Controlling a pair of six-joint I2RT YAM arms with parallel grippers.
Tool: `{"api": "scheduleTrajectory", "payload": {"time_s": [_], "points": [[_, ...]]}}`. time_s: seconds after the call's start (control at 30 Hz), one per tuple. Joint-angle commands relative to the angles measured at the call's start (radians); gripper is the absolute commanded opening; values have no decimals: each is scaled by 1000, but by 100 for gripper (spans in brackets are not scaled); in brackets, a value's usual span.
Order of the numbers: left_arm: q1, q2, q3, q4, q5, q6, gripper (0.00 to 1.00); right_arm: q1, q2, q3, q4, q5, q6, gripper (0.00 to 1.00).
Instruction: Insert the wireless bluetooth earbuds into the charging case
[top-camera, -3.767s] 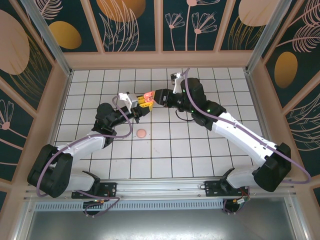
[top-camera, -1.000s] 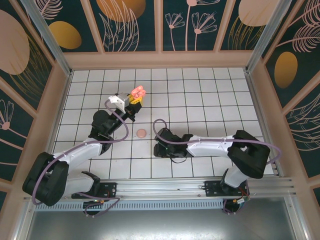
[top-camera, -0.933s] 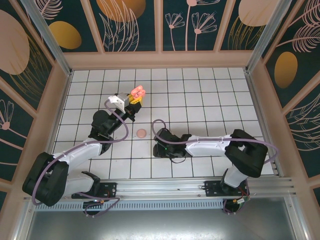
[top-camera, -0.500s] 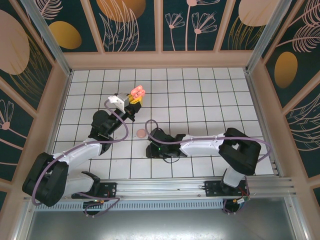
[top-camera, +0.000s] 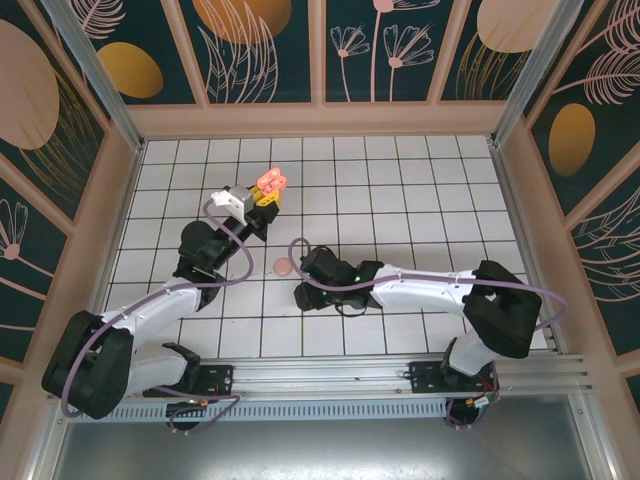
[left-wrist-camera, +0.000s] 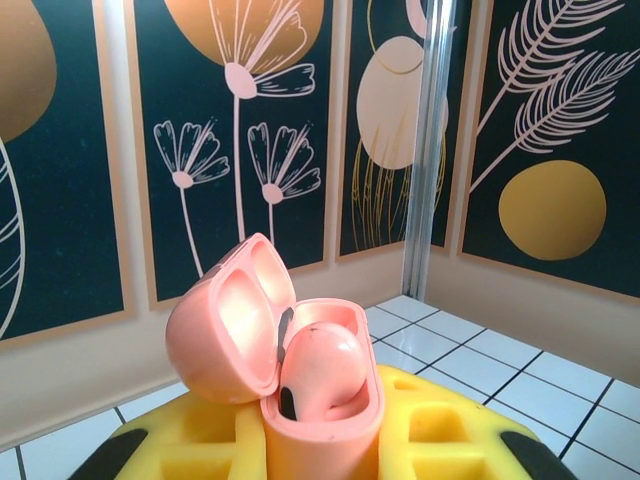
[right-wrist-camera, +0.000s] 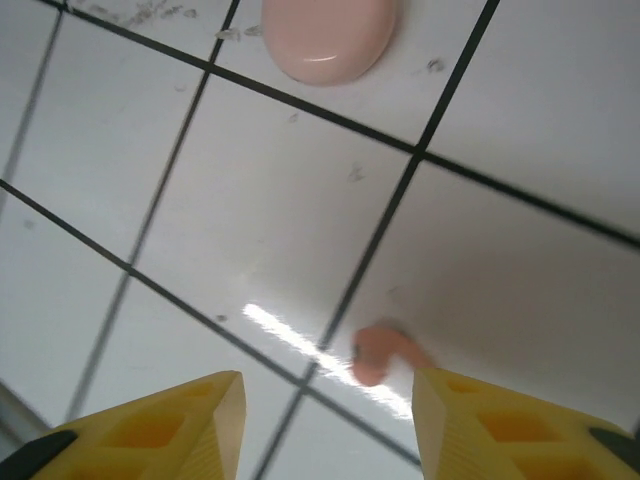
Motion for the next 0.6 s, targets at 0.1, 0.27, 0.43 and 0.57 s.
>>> {"api": "scheduleTrajectory", "payload": {"time_s": [0.1, 0.27, 0.43, 0.57], "points": [[11, -29, 8, -2, -8, 18, 0, -43, 13, 48, -82, 28, -367, 50], [11, -23, 10, 0, -8, 14, 0, -45, 78, 81, -81, -28, -443, 50], [11, -17, 14, -2, -9, 19, 0, -43, 136, 98, -77, -76, -468, 50], [11, -12, 21, -2, -9, 21, 0, -43, 167, 101, -70, -102, -472, 48]]}}
